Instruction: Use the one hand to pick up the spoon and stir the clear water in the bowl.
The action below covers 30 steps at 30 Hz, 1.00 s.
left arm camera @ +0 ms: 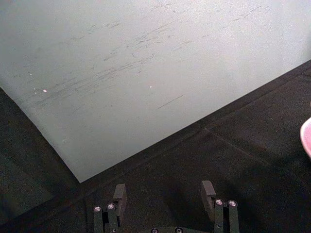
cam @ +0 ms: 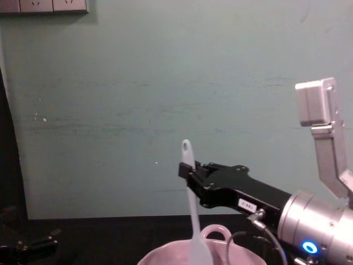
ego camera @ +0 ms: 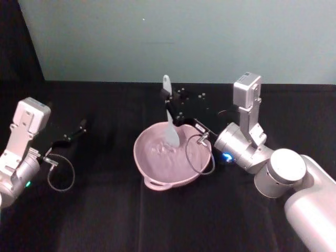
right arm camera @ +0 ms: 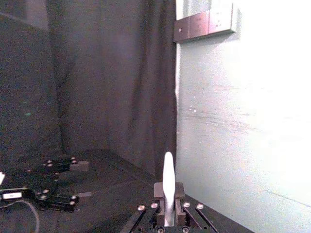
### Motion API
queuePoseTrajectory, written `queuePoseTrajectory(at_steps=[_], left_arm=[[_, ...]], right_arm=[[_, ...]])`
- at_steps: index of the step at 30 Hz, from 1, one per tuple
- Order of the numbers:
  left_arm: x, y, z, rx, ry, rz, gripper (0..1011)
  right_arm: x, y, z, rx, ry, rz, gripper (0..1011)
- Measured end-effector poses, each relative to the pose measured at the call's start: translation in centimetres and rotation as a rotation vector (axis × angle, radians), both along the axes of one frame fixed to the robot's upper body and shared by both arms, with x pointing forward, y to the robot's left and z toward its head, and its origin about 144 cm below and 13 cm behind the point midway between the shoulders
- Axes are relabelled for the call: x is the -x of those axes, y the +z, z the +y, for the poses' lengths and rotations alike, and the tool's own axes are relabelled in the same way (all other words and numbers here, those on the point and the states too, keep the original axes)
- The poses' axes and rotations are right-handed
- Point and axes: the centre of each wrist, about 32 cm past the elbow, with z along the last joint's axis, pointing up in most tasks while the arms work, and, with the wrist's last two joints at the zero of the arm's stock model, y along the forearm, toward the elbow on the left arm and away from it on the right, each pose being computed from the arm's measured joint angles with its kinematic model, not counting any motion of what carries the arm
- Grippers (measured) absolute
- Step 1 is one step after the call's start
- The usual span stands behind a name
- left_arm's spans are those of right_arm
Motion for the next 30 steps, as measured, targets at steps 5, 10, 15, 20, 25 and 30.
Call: queuePoseTrajectory(at_steps=[5,10,15,20,25,30], left_arm=[[0.0,0.0,0.0,0.000,0.000,0.000,1011],[0.0,0.0,0.0,0.000,0.000,0.000,1011],[0.0,0.0,0.0,0.000,0.000,0.000,1011],[0.0,0.0,0.0,0.000,0.000,0.000,1011],[0.0,0.0,0.0,0.000,0.000,0.000,1011],[0.0,0.0,0.0,0.000,0.000,0.000,1011]], right_arm=[[0.0,0.2,-1.2,0.001,-0.028,-0.010,127],[0.6,0.5,-2.4,0.010,-0.036,-0.009,127],[1.6,0.8,-3.5,0.012,-0.019,0.018,127],[2.9,1.2,-4.1,0.000,0.025,0.050,127],[3.8,1.6,-3.9,-0.018,0.075,0.078,127],[4.2,1.7,-3.5,-0.030,0.115,0.110,126]])
